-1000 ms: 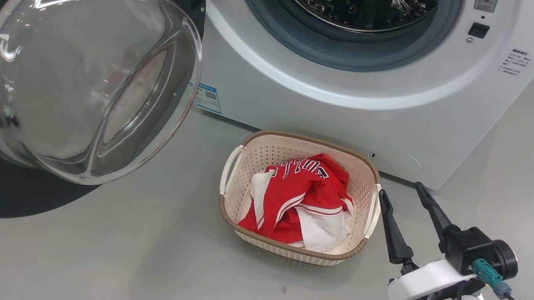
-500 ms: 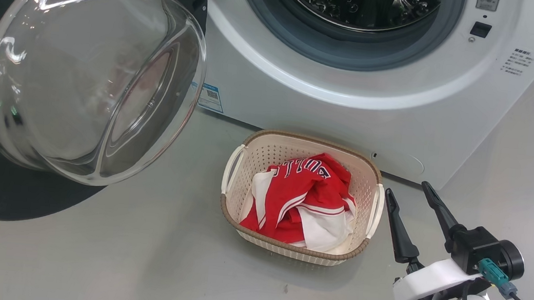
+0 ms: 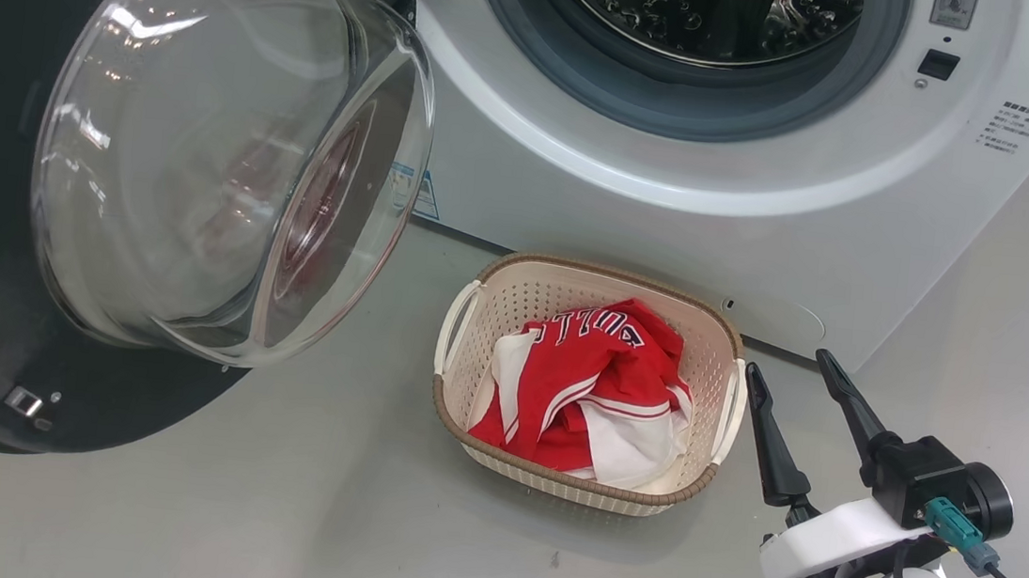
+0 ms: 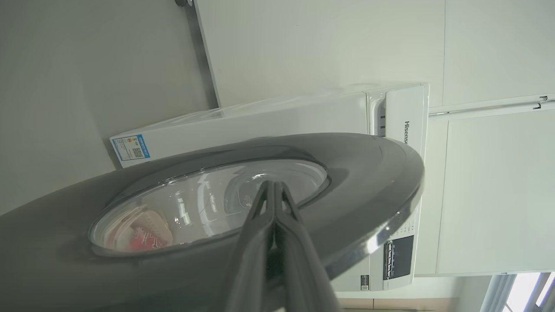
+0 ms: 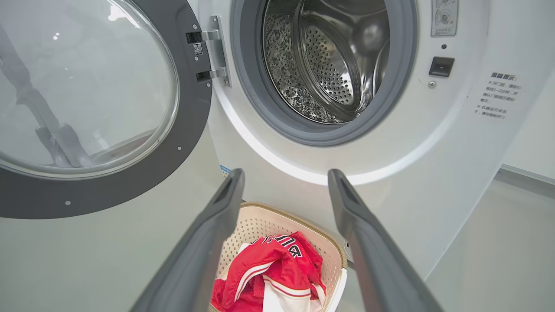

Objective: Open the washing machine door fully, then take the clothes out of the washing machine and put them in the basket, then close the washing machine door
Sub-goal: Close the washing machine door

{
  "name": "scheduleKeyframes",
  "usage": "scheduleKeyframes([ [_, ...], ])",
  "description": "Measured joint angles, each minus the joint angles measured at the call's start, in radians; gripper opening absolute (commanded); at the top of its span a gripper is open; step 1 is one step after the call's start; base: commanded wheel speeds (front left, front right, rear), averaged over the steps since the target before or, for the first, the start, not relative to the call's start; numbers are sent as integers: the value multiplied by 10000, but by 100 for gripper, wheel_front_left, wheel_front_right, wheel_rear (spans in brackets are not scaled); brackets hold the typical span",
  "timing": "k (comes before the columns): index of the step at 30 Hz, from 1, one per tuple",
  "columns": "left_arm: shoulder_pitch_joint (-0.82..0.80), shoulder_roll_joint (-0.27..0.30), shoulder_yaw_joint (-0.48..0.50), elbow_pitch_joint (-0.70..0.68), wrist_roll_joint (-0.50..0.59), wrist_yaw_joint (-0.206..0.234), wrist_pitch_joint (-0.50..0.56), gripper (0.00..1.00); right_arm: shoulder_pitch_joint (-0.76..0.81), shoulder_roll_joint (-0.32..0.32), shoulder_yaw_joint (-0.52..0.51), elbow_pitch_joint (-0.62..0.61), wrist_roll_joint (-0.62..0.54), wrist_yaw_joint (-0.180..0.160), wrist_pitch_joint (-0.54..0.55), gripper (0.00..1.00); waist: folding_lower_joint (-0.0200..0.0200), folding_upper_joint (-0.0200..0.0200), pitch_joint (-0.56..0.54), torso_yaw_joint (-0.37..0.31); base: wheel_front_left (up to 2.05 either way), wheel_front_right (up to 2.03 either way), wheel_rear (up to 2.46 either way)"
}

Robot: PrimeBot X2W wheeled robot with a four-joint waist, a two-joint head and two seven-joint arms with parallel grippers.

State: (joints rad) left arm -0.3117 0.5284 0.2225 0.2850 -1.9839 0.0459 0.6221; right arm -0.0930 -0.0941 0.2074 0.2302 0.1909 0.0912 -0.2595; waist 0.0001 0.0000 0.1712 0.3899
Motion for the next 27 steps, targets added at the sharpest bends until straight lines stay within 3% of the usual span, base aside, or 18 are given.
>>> scheduleKeyframes([
  [16,654,-163,-313,-1325,-832,-880,1923,0,1,-2,-38,-31,0,-2,0,100,0,0,-40,-39,0,0,0],
  [27,1136,-395,-823,-2539,-1120,-1214,2959,0,0,15,27,-44,0,-13,0,100,0,0,-25,-259,0,0,0],
])
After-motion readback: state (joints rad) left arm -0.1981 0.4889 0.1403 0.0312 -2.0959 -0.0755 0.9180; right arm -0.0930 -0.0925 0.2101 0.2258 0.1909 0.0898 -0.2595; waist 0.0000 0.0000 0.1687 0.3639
